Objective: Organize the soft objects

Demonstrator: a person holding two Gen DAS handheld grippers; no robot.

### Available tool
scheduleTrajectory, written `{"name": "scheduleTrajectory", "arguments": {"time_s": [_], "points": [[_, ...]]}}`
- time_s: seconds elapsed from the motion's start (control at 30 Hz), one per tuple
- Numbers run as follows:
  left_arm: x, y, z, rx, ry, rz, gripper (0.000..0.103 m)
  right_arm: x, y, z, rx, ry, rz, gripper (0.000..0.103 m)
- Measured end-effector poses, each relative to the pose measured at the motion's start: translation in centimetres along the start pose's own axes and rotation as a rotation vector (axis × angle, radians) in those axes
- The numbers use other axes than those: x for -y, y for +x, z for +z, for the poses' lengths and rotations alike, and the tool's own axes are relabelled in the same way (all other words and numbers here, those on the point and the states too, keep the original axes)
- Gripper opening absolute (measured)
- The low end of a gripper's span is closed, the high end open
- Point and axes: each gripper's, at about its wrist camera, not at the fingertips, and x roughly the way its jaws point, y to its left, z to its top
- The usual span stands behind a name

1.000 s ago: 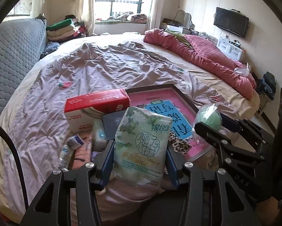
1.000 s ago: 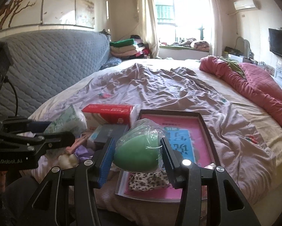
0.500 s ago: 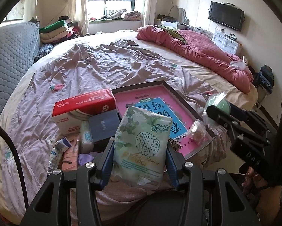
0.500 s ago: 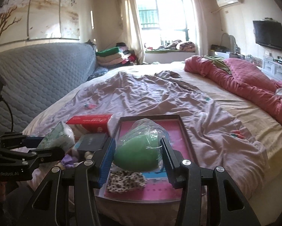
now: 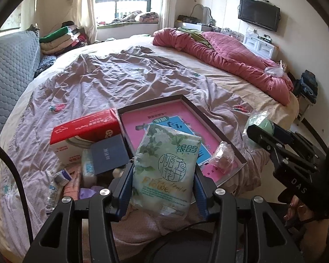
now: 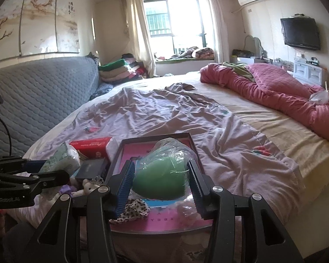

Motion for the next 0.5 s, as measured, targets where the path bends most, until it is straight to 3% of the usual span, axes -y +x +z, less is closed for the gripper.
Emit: {"name": "scheduleTrajectory", "arguments": {"time_s": [0.5], "points": [[0.9, 4.6, 0.0, -0.072, 0.01, -0.007, 0.05, -0.4, 1.8, -1.6, -0.056, -0.017, 0.021, 0.051]]}}
